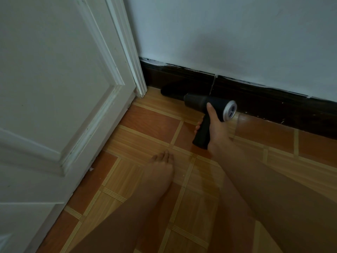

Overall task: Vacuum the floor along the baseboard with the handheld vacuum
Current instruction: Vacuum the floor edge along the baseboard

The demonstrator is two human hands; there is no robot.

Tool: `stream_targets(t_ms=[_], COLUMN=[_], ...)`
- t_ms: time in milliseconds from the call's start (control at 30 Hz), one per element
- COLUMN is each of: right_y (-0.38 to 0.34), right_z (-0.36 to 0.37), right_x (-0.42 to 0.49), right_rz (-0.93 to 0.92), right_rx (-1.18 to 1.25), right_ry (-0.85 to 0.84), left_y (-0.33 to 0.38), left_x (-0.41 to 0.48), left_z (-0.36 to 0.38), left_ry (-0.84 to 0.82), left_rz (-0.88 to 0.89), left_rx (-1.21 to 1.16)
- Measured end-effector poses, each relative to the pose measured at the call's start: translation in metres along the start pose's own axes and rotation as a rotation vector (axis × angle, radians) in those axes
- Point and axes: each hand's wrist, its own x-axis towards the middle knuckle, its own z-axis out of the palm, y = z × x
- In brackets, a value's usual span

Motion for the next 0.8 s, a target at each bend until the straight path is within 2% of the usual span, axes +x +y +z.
stream_targets(t_ms=[467,800], right_y=[-0.031,-0.042], right_z=[-0.048,-0.074], right_x=[-0.027,-0.040], right_rz=[-0.155,-0.341], right_rx=[-0.102,-0.396], right_ry=[0.003,-0.041], left_y=[0.009,0.015], left_x=[-0.006,-0.013], left_z=[-0.009,-0.009], left_ry=[0.012,-0.010], left_rz=[-0.092,-0.132], left_rx=[-0.081,-0.090])
